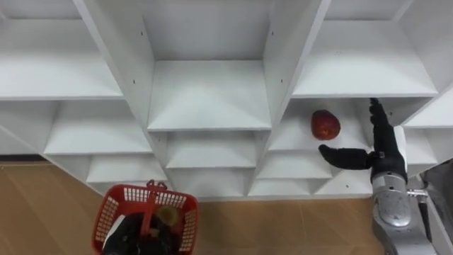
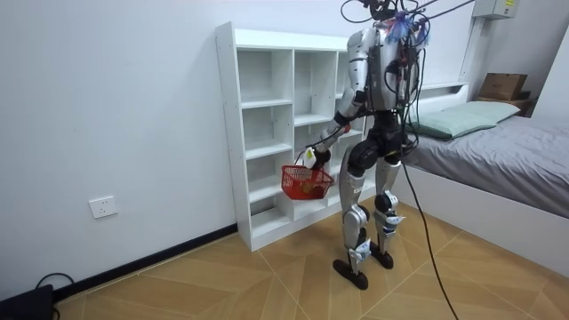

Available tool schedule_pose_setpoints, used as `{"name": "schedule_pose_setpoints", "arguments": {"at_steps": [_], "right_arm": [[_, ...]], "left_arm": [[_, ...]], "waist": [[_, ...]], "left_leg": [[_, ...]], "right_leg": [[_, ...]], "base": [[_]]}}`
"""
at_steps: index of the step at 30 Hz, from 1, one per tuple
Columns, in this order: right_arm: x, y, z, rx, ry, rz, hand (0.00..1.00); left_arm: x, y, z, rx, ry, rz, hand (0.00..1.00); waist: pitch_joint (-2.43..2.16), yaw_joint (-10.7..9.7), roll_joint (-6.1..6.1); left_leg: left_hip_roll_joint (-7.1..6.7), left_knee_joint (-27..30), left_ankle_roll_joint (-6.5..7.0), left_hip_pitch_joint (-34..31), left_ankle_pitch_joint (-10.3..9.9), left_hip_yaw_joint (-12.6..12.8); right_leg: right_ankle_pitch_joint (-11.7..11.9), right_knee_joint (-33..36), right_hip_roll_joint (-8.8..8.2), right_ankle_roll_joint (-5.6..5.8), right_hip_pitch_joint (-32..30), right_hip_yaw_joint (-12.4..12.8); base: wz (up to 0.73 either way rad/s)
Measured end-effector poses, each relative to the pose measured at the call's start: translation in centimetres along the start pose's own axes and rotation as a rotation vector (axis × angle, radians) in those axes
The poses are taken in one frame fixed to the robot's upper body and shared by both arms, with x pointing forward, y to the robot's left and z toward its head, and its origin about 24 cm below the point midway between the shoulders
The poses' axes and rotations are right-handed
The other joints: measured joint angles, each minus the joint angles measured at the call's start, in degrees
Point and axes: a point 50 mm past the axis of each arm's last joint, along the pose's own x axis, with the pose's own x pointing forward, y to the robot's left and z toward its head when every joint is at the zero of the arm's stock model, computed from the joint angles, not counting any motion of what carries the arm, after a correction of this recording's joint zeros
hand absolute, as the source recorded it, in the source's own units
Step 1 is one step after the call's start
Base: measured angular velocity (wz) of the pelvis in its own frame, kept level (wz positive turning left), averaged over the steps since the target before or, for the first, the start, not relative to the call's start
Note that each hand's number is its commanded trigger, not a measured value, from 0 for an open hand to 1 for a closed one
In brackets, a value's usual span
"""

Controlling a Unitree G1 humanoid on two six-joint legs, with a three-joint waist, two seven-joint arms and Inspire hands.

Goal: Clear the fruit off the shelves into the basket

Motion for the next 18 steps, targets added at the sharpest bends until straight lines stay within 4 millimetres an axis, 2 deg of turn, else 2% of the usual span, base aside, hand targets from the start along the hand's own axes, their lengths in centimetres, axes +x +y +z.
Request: {"name": "schedule_pose_setpoints", "arguments": {"at_steps": [6,11,14,18], "right_arm": [[2.4,-0.3,2.4,0.000,-0.053,-0.045,0.00],[3.6,-0.5,3.7,0.002,-0.079,-0.063,0.00],[3.9,-0.9,3.8,0.002,-0.074,-0.073,0.00],[4.0,-0.8,3.9,-0.009,-0.079,-0.070,0.00]], "left_arm": [[0.1,0.0,0.2,0.024,-0.001,-0.017,1.00],[0.5,0.1,0.5,0.027,0.002,-0.023,1.00],[0.8,0.2,0.9,0.030,-0.002,-0.021,1.00],[1.1,0.3,1.5,0.032,-0.011,-0.014,1.00]], "waist": [[0.17,0.09,-0.02],[0.76,0.95,-0.77],[1.08,1.45,-1.23],[1.13,2.00,-1.16]], "left_leg": [[-0.36,0.57,0.25,-3.32,0.65,-0.33],[-0.37,1.63,0.29,-5.37,0.69,-0.48],[-0.36,2.26,0.29,-6.95,0.69,-0.62],[-0.28,3.20,0.33,-9.07,0.71,-0.40]], "right_leg": [[-0.21,1.88,-0.76,-0.16,-3.50,-0.97],[-0.28,2.84,-0.93,-0.25,-5.54,-0.96],[-0.36,3.37,-1.02,-0.36,-6.99,-1.07],[-0.32,4.21,-1.14,-0.43,-9.16,-0.92]], "base": [[0.07],[0.00],[0.01],[-0.04]]}}
